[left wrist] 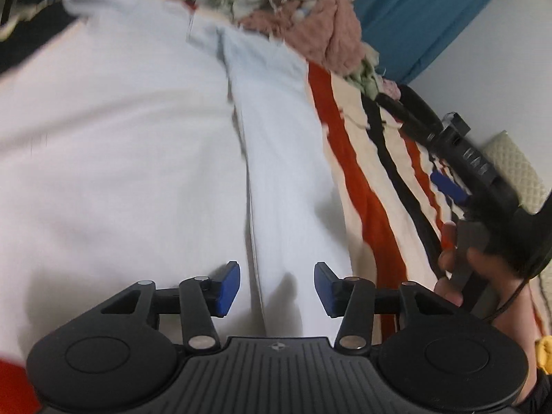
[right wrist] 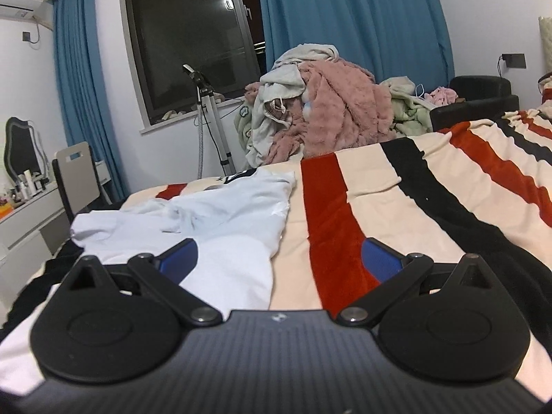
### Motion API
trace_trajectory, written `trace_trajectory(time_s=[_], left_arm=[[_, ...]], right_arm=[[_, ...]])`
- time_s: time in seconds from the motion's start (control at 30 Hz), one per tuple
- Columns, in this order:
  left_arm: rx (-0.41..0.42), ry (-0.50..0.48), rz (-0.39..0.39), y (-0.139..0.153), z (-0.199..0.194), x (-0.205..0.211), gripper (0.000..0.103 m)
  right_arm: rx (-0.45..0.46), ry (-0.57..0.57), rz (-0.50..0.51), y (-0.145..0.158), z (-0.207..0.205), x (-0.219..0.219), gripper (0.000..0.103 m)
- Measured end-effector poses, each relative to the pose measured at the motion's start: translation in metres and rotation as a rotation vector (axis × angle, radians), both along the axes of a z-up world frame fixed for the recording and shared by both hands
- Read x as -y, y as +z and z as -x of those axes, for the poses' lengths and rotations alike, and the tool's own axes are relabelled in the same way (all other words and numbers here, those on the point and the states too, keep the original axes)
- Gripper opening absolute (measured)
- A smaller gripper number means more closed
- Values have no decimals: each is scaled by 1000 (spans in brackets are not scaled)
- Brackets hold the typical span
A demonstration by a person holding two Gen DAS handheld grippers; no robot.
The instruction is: Fold clothes
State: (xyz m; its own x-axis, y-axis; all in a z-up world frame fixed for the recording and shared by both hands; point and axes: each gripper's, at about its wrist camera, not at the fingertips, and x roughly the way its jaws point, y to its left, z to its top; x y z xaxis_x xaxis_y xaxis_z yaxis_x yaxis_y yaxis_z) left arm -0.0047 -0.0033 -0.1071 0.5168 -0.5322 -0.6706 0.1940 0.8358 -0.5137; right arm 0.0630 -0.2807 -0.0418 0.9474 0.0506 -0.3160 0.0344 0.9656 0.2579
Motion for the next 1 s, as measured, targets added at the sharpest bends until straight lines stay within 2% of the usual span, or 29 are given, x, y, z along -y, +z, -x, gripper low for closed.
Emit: trace_trajectory(time_s=[0.1,0.2,0.33,0.47,0.53,0.63,0.7,0.8,0.83,0.9,0.97,1.0], left_arm=[[-55,-31,38,-12,7,-1,40],[-71,-15,56,-16,11,-8,28],[-142,-27,110,-23,11,-16,10],[-82,-62,66,-16,11,-11,2],[-38,-58,49,-7,18,-12,2],[37,-35,-54,5,31,-11,2],[30,-23,-100,1,36,-9,3],[16,-10,-135,-2,39,-10,5],[23,-8,-134,0,41,-12,9],[56,-1,-156,7,43,-11,21],[94,-5,-165,13,47,-10,55],[117,-8,-176,17,49,-8,63]], right_arm=[[-3,18,-19,6,23,-4,103],[-5,32,-32,11,45,-8,103],[-12,26,-8,8,57,-16,103],[-32,31,-18,4,56,-19,103],[-33,37,-17,3,56,-21,103],[-16,41,1,4,59,-23,103],[-11,45,1,4,60,-24,103],[-7,45,-1,4,59,-25,103],[-4,46,1,5,60,-25,103],[1,47,6,6,61,-26,103],[10,47,11,8,62,-27,103],[14,47,12,9,63,-27,103]])
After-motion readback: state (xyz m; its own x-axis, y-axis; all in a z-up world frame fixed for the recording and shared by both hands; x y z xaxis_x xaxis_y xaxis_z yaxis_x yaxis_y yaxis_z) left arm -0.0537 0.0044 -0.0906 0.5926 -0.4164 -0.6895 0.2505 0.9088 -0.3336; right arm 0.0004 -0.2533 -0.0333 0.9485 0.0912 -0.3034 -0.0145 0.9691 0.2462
